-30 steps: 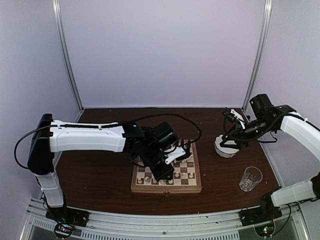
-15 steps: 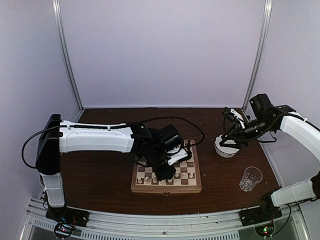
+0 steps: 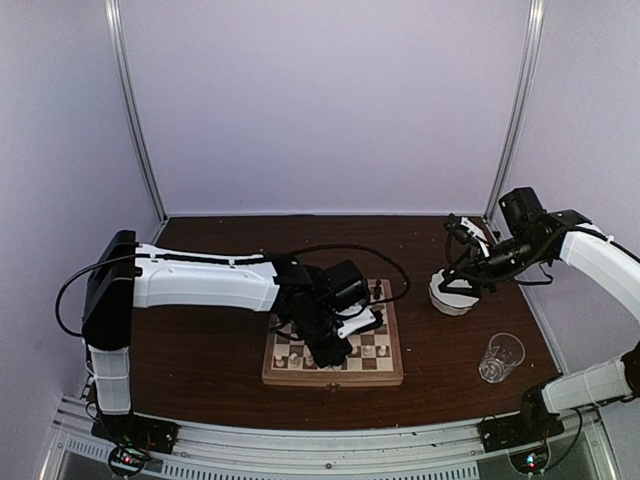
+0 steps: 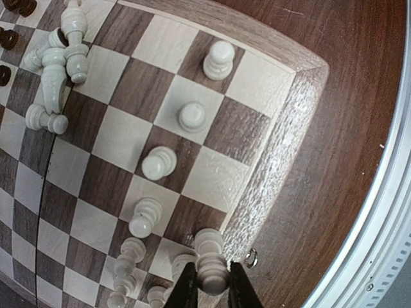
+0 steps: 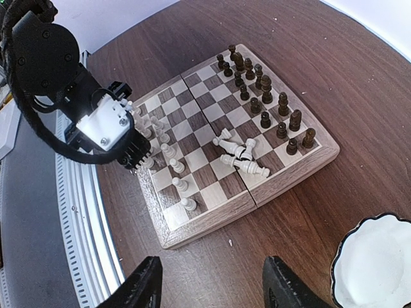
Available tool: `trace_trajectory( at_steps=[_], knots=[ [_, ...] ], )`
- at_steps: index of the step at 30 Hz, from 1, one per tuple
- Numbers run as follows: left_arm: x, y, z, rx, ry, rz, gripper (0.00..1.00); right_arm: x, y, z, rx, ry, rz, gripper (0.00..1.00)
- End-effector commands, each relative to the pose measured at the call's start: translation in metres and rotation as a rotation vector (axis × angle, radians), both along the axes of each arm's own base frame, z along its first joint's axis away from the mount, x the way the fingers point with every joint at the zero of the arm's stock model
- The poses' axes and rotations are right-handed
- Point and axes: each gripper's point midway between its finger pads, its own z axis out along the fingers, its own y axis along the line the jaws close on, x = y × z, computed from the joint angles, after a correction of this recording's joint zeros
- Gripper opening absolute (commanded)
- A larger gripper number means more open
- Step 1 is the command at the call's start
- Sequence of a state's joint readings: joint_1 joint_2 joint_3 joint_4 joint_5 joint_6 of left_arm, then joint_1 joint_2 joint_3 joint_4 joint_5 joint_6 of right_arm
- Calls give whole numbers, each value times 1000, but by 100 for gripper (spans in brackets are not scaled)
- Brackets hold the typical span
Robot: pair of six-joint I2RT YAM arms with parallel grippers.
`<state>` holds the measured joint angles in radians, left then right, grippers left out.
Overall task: Set up the chess pieces on the board
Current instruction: Place the king at e1.
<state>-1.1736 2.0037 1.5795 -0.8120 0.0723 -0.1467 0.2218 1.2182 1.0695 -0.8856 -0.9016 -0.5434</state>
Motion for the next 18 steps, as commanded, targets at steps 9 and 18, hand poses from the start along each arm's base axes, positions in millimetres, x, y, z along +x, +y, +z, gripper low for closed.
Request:
trace_trajectory(
  at_steps=[9,18],
  knots=[
    [7,-10,5,-28,-50,3,15,0,1,0,21,1,9,56],
    [10,-15,3,-49,-54,19,16,-1,1,0,21,-1,10,56]
  ],
)
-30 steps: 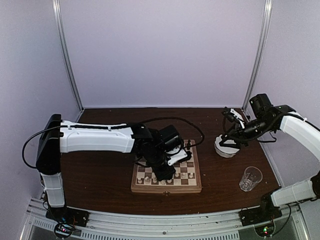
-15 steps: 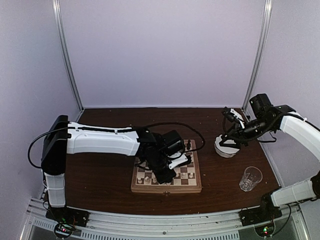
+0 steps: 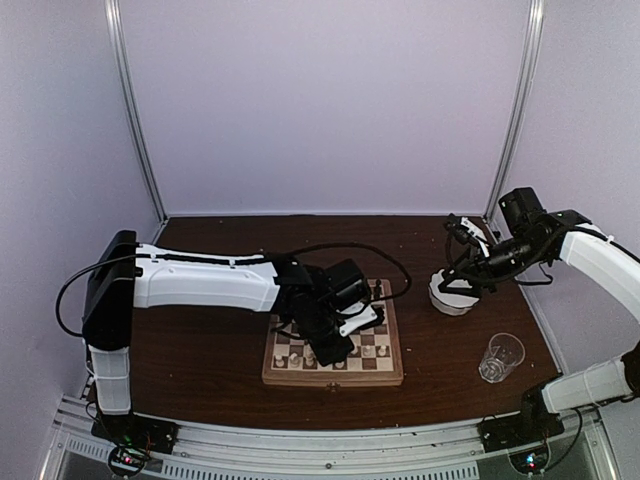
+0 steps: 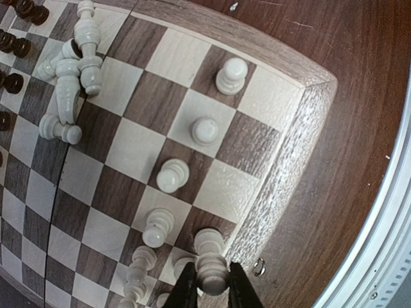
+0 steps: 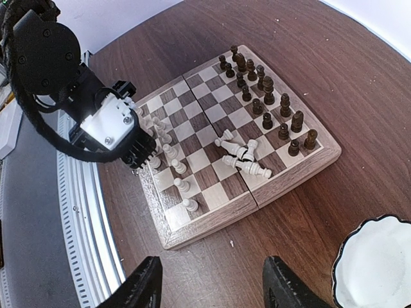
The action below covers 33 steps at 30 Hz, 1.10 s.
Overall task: Set up the chess pieces on the board
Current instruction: Place the king at e1.
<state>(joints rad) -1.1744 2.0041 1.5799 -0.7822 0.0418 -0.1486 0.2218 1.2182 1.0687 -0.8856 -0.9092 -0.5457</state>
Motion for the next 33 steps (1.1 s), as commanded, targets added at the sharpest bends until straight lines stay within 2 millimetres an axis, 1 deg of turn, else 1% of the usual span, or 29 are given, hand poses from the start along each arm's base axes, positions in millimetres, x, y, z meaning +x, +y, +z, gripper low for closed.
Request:
trace_trajectory(
  at_steps=[1,5,10,15,17,20,22,28,33],
  knots=[
    [2,-10,0,-32,-17,9,16,0,0,-1,14,0,5,56],
    [1,-9,-2,-27,-10,10,17,-1,0,0,16,-1,7,56],
    [0,-7,-4,-22,1,16,23,-1,0,0,16,-3,7,56],
    [0,-6,0,-23,2,25,31,-2,0,1,16,-4,8,56],
    [-1,-6,4,-31,2,25,32,-3,0,1,16,-3,7,56],
    [0,-8,12,-49,-8,24,31,-3,0,2,19,-6,9,56],
    [0,-9,14,-53,-8,18,29,-3,0,1,17,-5,9,56],
    [-6,-10,6,-46,25,-7,21,-4,0,2,17,-7,9,56],
    [-8,-11,6,-50,35,-14,16,-4,-1,1,14,-6,9,56]
  ],
)
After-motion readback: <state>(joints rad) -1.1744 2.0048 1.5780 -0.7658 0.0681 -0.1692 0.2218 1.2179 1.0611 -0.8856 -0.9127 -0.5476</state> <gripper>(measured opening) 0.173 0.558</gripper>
